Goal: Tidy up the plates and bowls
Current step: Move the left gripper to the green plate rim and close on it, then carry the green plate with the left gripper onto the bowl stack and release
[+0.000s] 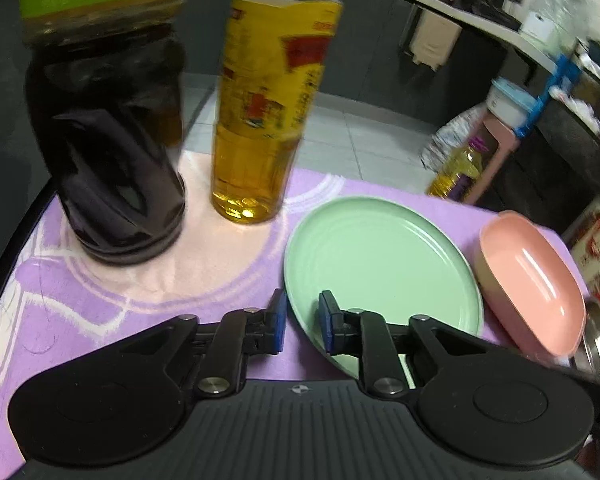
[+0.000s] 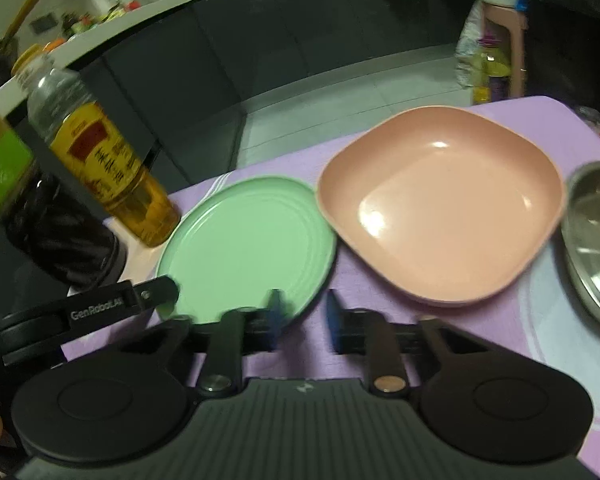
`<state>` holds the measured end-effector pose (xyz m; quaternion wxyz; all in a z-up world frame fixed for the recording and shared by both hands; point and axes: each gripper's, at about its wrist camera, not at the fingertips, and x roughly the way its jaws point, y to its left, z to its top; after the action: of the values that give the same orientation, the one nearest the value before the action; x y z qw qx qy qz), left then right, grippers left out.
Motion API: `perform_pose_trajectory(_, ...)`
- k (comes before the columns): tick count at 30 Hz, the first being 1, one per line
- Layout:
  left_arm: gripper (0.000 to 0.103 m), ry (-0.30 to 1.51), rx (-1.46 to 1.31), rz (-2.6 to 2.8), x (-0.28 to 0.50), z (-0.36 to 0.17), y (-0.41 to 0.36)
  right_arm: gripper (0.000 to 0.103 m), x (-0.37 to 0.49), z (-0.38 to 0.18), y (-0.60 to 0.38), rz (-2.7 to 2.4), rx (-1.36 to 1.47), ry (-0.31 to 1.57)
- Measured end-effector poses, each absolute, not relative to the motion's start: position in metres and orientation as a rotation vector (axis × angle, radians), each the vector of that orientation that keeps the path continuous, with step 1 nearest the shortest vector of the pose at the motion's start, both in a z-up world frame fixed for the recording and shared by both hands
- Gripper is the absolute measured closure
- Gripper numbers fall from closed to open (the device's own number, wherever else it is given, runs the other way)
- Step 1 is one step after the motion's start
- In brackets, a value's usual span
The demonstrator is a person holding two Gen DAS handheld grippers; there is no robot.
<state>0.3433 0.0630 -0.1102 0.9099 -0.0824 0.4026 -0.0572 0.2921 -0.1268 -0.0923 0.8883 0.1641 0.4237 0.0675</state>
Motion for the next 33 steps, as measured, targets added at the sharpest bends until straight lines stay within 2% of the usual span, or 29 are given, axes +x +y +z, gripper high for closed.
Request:
perform_pose_trajectory(19, 0.086, 0.736, -0.126, -0.038, 0.207, -0.068, 0.100, 0.099, 0.228, -0.053, -0.094, 0.386, 0.166, 0.906)
perform_pose_trajectory(33, 0.086, 0.717, -0.233, -0.001, 0.153, -0.074, 0.144, 0.099, 0.196, -0.040, -0.049, 0.465, 0.061, 0.950)
